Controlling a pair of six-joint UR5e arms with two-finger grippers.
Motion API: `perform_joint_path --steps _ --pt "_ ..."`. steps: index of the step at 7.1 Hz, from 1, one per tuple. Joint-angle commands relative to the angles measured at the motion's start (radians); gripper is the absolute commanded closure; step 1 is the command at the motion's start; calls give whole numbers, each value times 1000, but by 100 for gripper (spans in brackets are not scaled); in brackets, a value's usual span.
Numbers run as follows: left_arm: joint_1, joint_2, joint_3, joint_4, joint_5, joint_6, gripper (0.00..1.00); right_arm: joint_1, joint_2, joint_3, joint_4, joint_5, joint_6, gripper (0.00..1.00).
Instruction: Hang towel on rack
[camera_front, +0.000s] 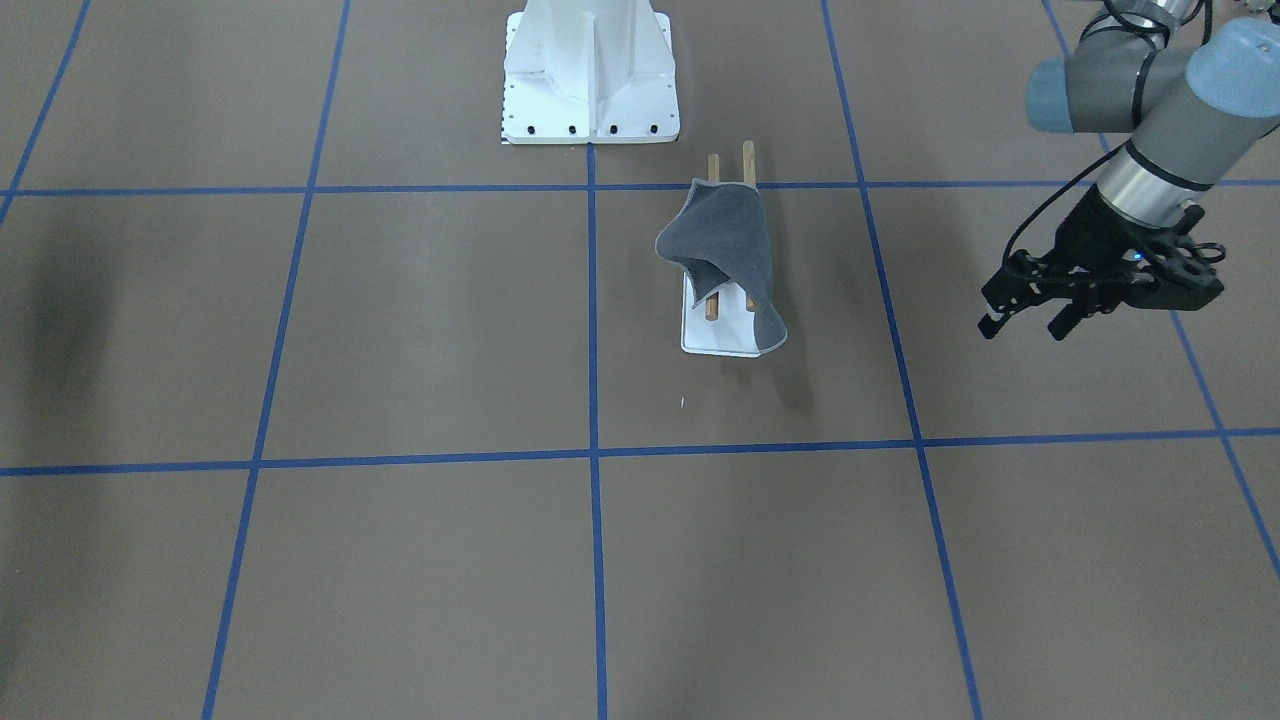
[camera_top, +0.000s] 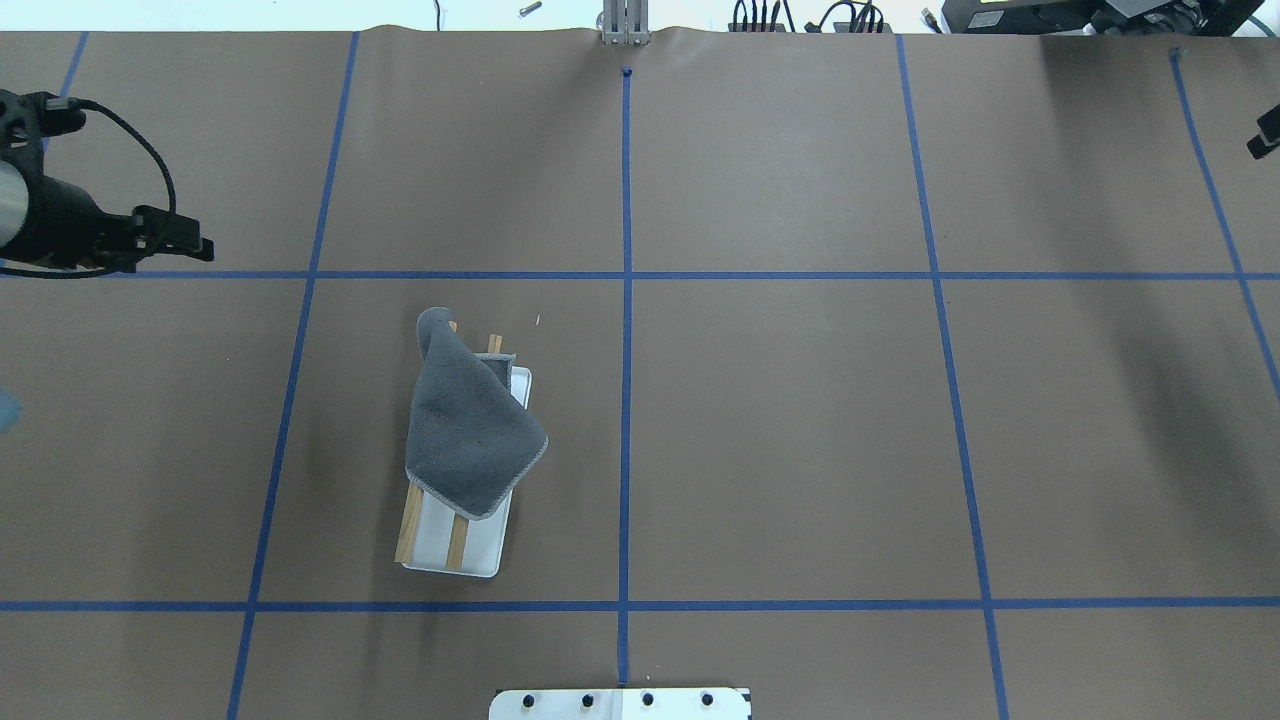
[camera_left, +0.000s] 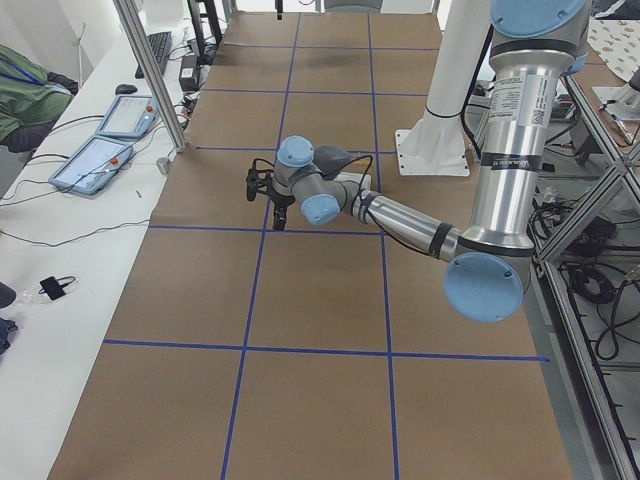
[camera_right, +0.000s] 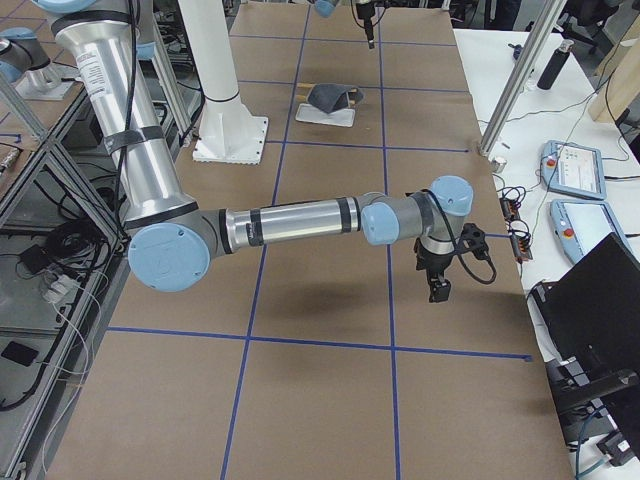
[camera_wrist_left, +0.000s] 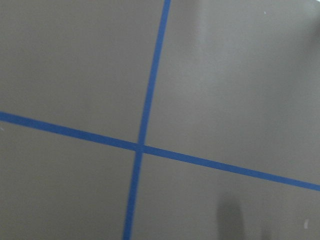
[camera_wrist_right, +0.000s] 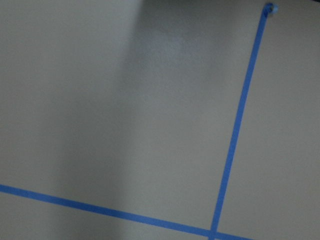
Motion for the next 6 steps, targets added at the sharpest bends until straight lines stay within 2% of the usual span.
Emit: perform_joint_path --steps 1,2,3,4,5,6 --pt "-166 1 3 321 -5 579 2 29 -92 -1 -3 -9 -103 0" --pt "-291 1 17 441 -25 749 2 43 -123 -1 -4 7 -109 0" --pt "-419 7 73 499 -167 849 2 49 -132 -2 -6 5 -109 0" --pt "-517 8 183 502 -252 1045 2 55 -134 -1 -6 5 -109 0" --pt "-571 8 266 499 -251 1177 2 57 -134 -2 -6 5 -108 0" --pt "-580 46 269 503 -243 1171 2 57 -134 -1 -4 5 -108 0"
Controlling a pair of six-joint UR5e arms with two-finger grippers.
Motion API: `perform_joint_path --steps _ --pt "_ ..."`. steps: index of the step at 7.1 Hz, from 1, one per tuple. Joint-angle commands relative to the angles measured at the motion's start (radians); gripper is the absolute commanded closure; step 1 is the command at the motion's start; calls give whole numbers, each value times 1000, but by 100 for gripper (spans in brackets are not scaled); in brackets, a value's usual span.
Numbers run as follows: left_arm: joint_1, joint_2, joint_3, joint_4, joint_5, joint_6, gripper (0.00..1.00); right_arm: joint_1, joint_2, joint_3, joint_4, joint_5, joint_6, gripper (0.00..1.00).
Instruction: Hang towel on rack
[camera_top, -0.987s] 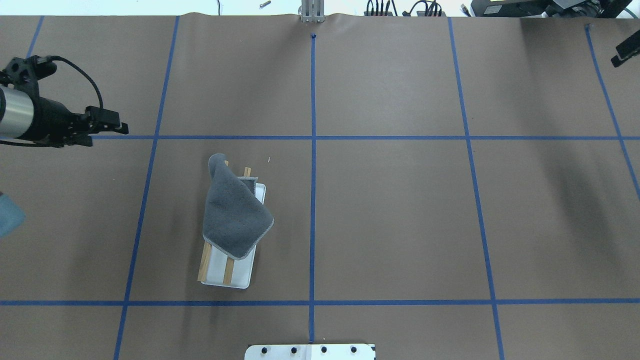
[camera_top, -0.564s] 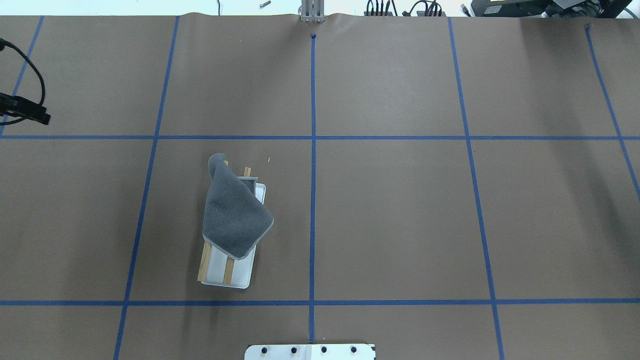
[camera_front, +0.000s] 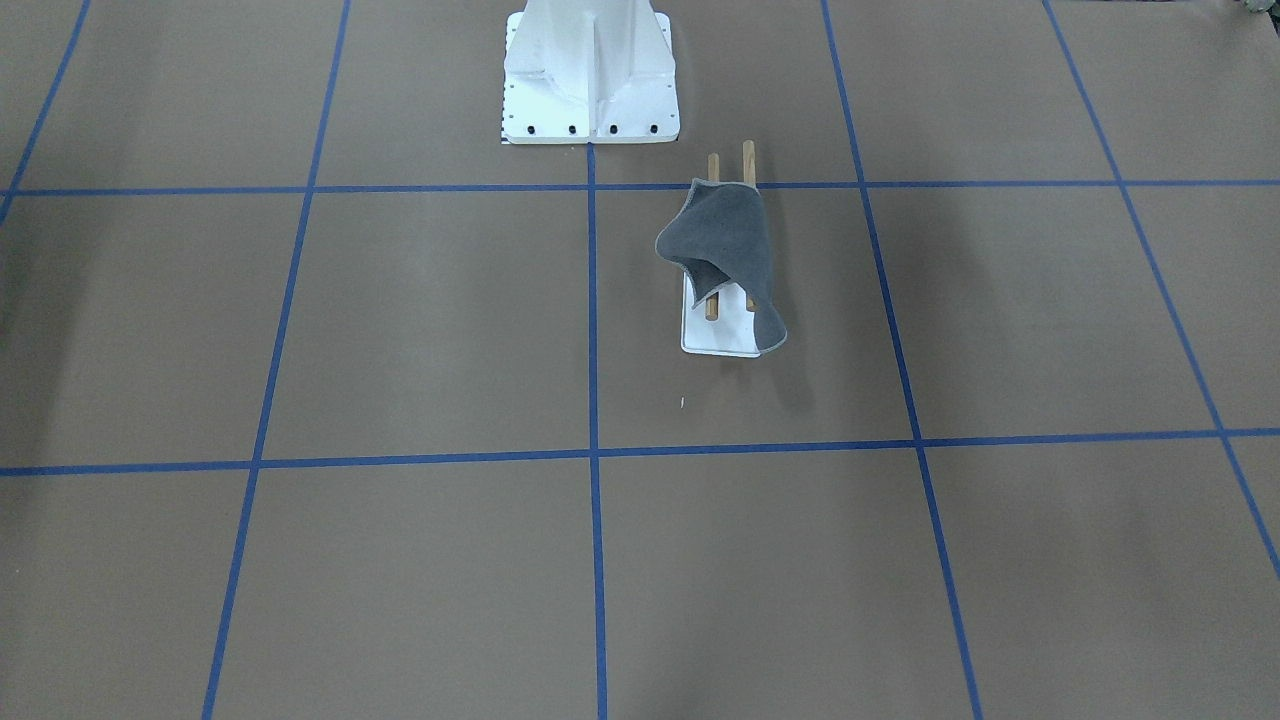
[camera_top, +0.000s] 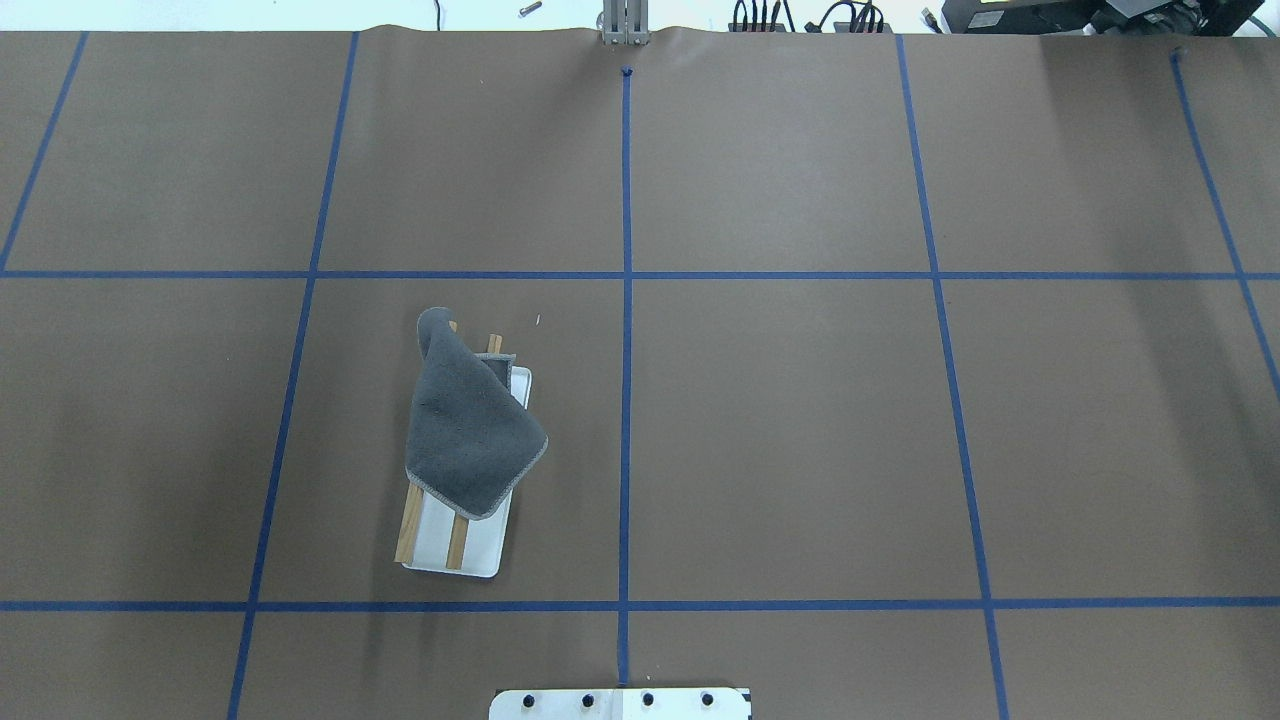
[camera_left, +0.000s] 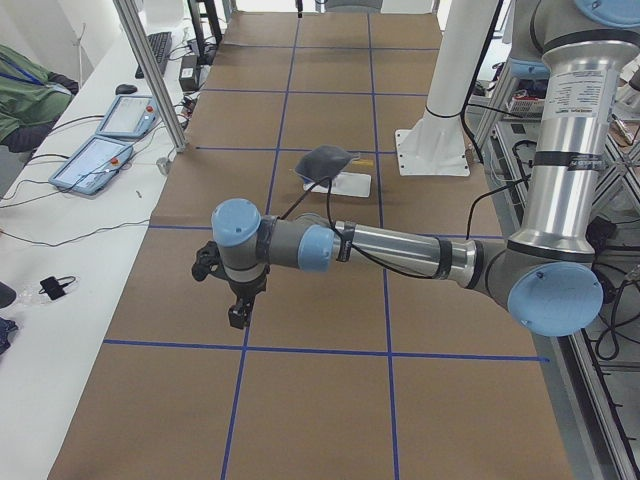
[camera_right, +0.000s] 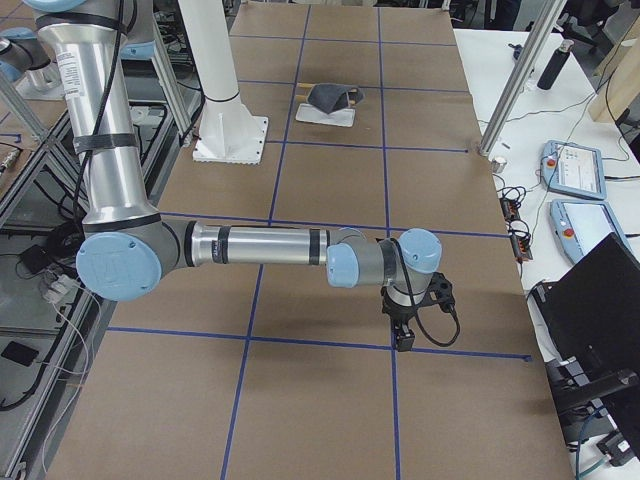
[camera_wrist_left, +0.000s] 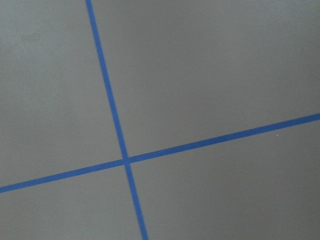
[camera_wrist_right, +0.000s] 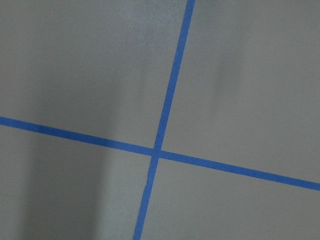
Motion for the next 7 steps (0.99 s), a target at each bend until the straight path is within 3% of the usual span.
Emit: perform_joint_path --steps 1,2,7 --pt "-42 55 63 -4 -11 27 2 2 -1 1 1 0 0 0" --pt "-45 113 33 -46 -11 31 2 2 1 1 3 0 0 0" --pt "-44 135 -33 -18 -8 -15 2 2 -2 2 13 -3 3 0"
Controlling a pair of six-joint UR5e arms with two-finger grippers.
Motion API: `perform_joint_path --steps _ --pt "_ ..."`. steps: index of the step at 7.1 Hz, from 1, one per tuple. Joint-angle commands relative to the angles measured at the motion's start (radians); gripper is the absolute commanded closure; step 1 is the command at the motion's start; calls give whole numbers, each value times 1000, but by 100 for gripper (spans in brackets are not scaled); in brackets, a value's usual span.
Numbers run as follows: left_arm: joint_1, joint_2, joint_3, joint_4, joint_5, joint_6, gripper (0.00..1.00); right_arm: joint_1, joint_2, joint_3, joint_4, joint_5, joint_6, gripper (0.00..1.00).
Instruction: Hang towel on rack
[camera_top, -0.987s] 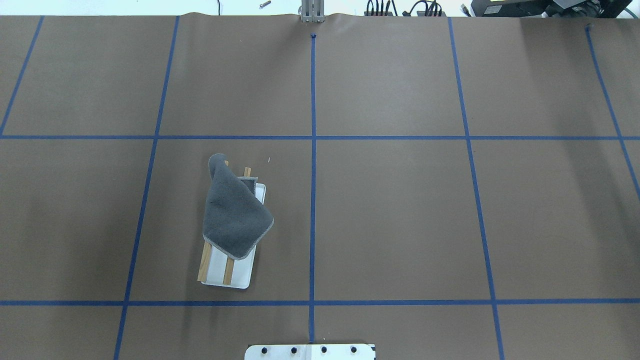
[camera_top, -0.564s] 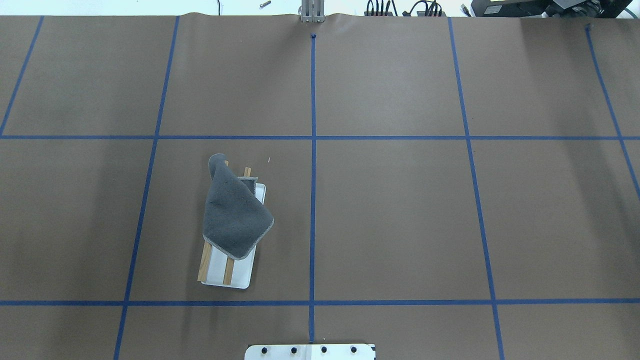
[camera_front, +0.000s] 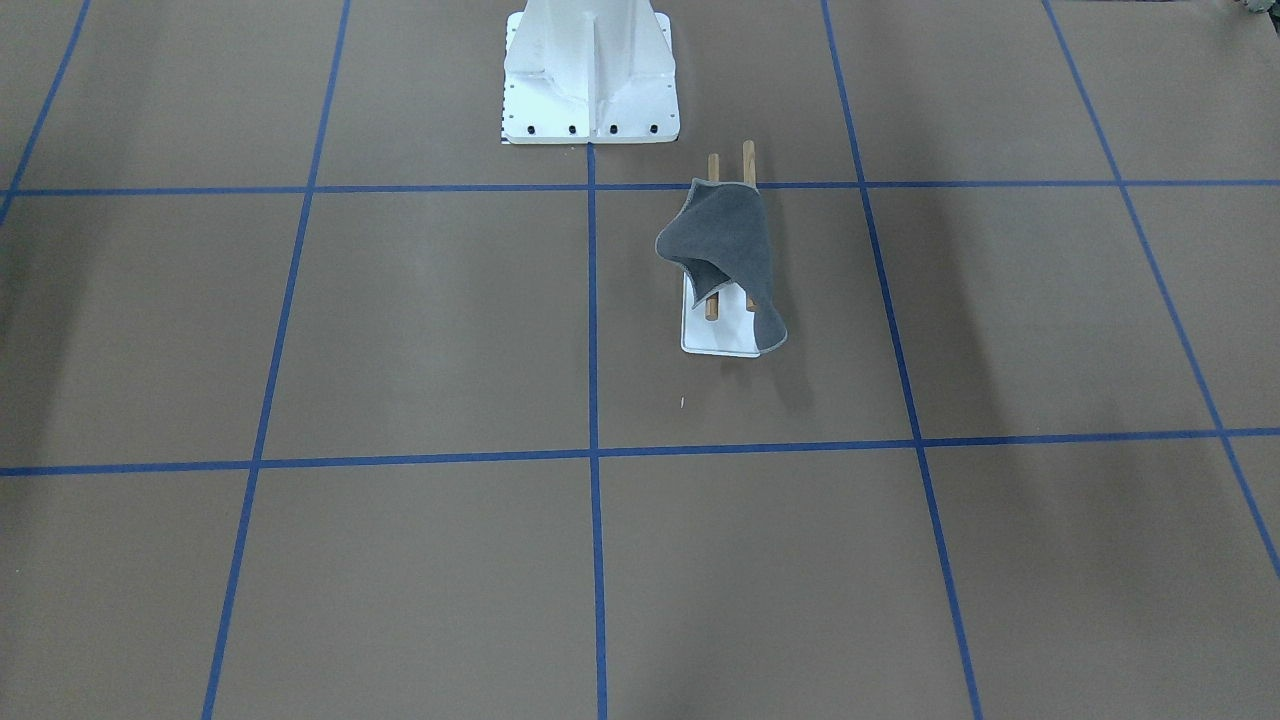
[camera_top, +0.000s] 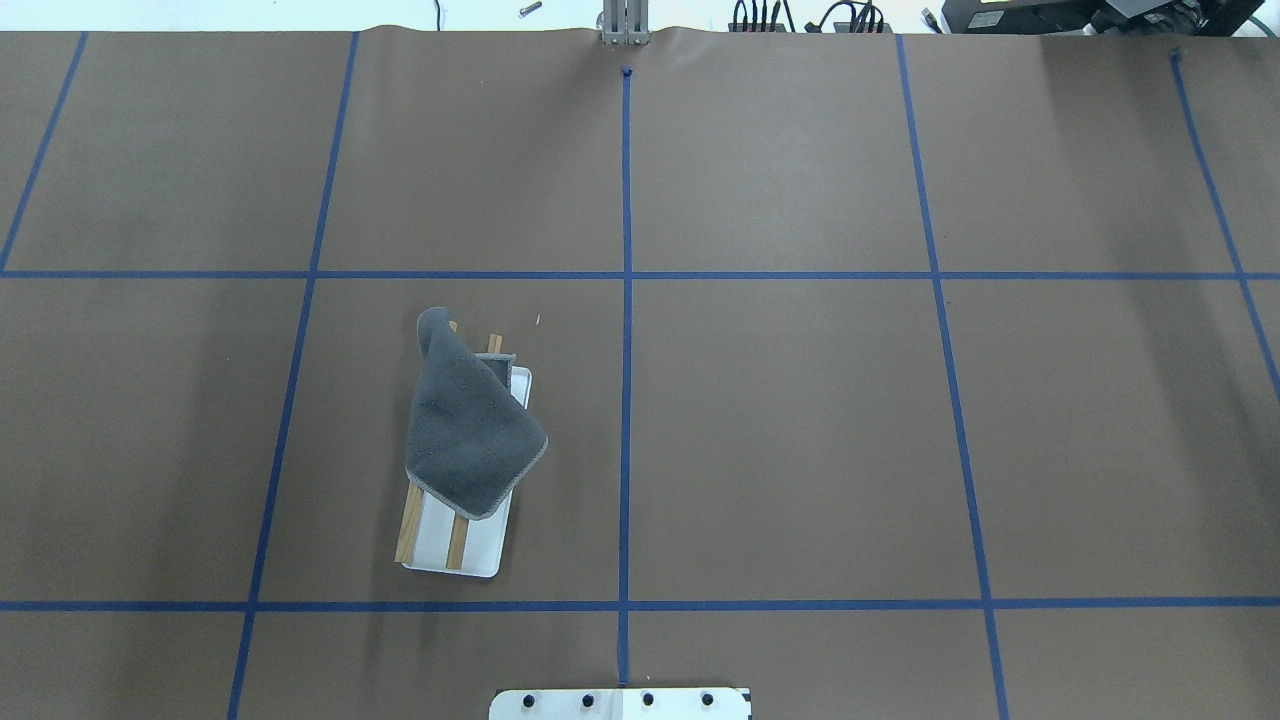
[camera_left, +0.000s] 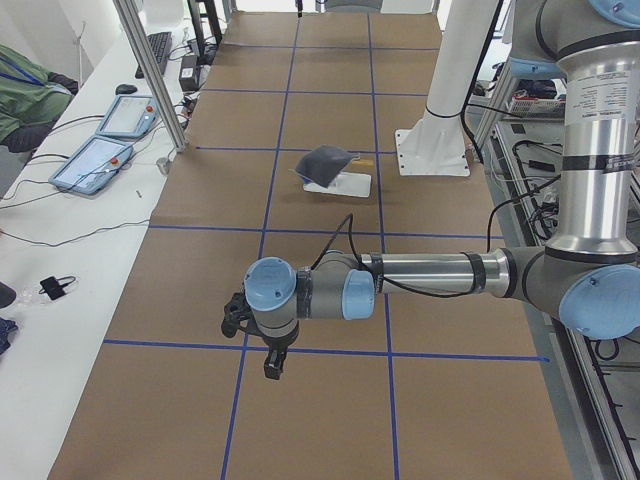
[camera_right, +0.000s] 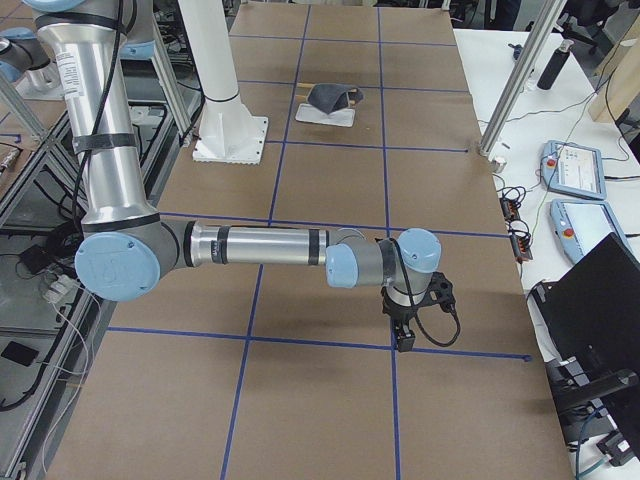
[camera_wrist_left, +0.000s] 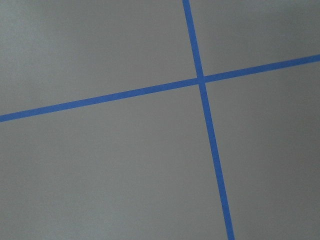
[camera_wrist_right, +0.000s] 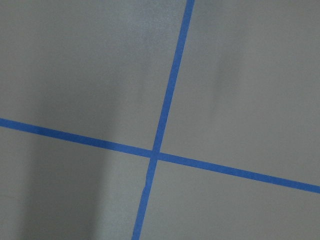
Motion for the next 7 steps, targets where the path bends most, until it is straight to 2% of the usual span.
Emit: perform_joint_path --steps 1,2,7 --pt "1 10 -42 2 4 3 2 0 -3 -1 2 -1 2 0" --pt "1 11 -68 4 4 3 2 0 -6 0 4 -1 0 0" --pt "3 30 -68 2 6 3 2 -2 -21 0 34 -2 9 0"
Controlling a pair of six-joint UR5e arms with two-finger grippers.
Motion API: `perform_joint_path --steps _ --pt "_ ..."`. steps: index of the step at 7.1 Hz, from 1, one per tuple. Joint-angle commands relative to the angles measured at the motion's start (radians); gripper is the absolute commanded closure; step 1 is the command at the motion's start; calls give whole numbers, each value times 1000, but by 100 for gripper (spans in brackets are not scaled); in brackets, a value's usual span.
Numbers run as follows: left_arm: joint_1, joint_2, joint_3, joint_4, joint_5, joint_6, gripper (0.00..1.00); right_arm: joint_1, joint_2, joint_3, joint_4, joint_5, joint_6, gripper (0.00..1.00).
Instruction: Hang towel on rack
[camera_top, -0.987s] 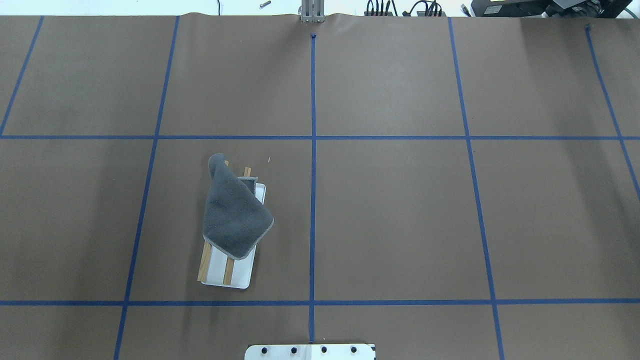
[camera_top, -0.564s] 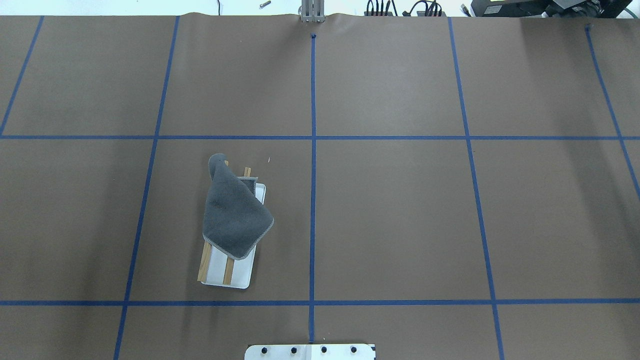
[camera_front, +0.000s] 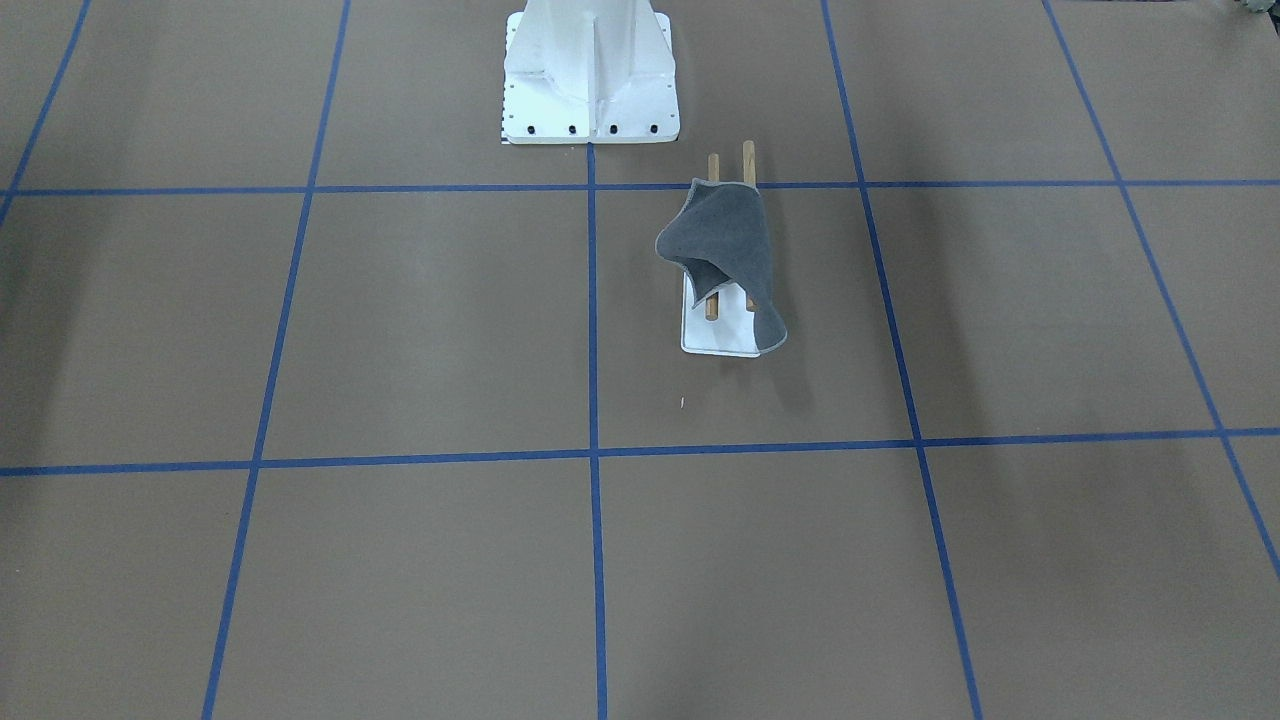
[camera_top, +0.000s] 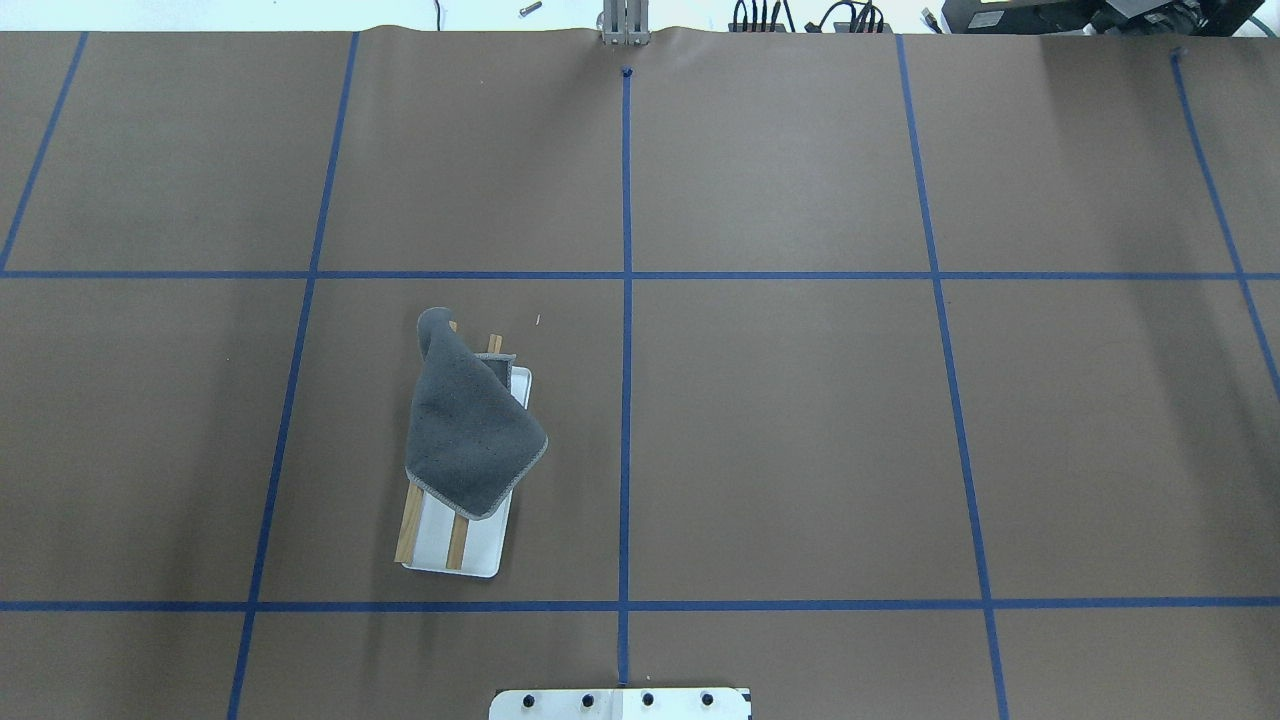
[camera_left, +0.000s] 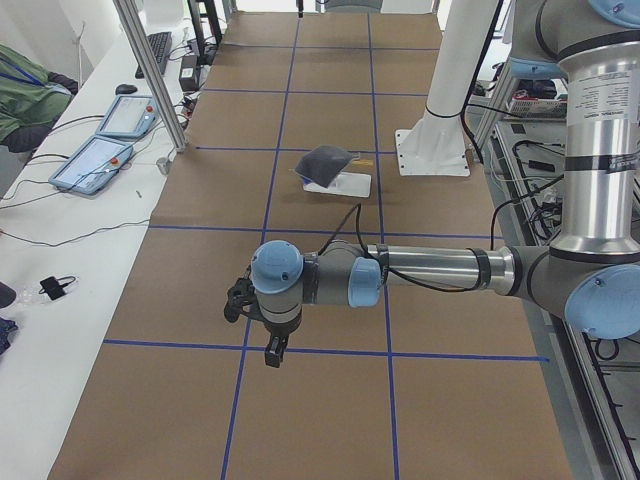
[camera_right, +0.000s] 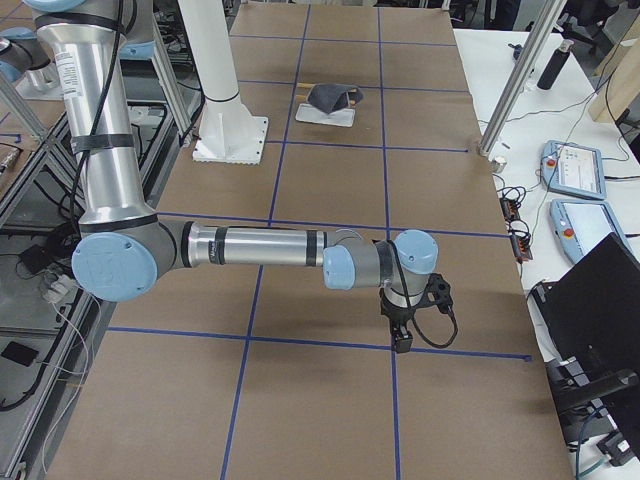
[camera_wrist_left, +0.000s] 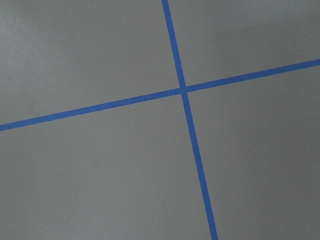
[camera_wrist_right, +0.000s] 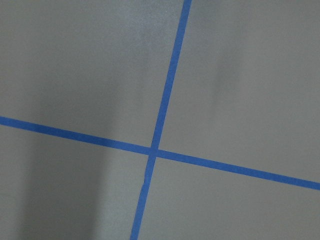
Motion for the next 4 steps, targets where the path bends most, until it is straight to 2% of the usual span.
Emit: perform_joint_path --steps 1,4 --pt "1 6 -1 -3 0 0 2 0 -21 -4 40 0 0 0" --pt "1 6 -1 -3 0 0 2 0 -35 -5 73 0 0 0"
